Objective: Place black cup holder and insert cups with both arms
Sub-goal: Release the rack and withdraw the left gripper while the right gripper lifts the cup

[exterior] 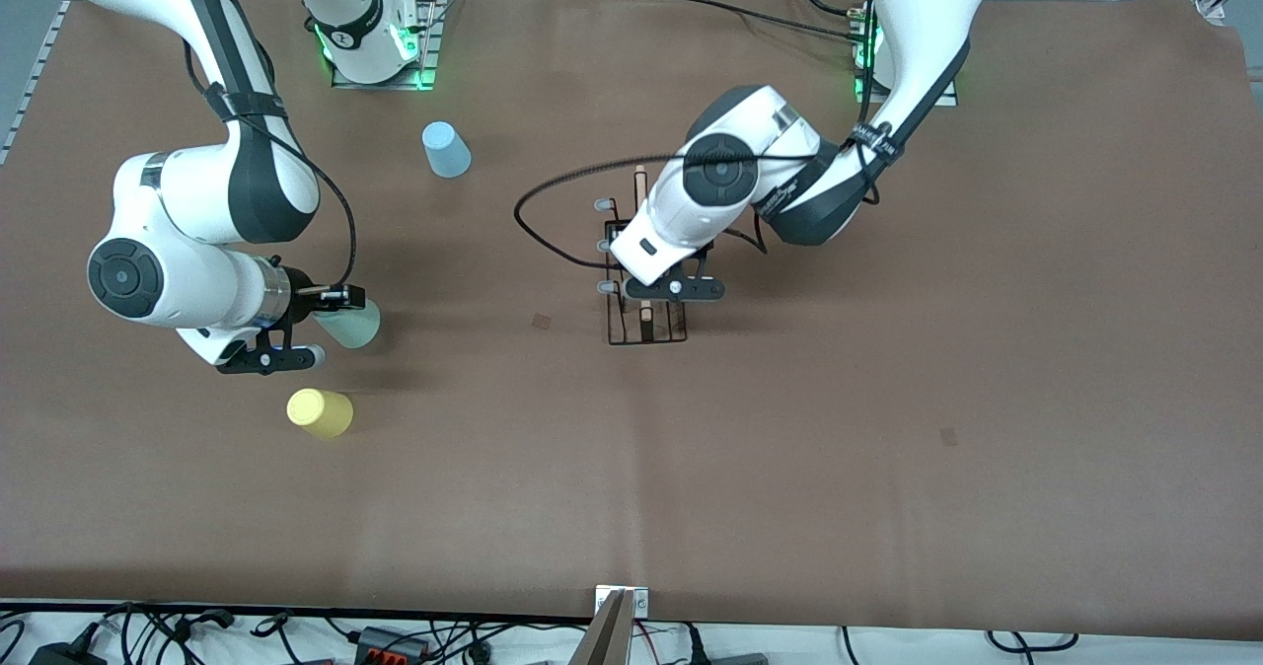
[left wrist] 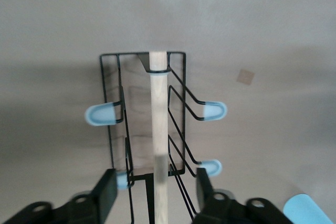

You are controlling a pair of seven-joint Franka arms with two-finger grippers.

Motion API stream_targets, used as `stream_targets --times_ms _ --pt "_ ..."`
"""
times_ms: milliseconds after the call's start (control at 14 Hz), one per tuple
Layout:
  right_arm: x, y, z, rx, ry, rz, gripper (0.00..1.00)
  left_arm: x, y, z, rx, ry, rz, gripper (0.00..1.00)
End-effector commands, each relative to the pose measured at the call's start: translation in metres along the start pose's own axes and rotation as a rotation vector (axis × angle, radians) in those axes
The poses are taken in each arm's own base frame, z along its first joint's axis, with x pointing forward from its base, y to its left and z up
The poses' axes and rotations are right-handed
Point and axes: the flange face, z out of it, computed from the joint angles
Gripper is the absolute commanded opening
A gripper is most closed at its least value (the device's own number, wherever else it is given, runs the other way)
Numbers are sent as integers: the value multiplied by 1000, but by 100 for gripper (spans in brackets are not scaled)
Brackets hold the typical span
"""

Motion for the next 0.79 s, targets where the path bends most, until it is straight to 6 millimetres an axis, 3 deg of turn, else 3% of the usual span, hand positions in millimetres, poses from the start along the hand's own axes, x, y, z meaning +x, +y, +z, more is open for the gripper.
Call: stream_targets --times_ms 0,71,214,357,571,643,714 --pt "0 -16 -14 10 6 -24 25 2 -52 -79 99 20 -41 100" --pt "-2 -31 -24 6 -1 -45 24 10 -77 -96 135 19 -52 100" --pt "-8 -62 -51 -4 -11 -17 24 29 -138 -149 117 43 -77 100" --pt "-19 -103 -63 -18 -24 -15 24 50 -224 -196 63 31 -86 100" --pt "-44 -177 -59 7 -49 -6 24 56 -335 -227 111 -36 -97 100" --pt "-55 -205 -56 12 -55 -4 24 56 -360 -236 112 -32 -126 100" --pt "-68 -234 -52 1 -56 -7 24 54 -366 -241 117 -27 -135 100"
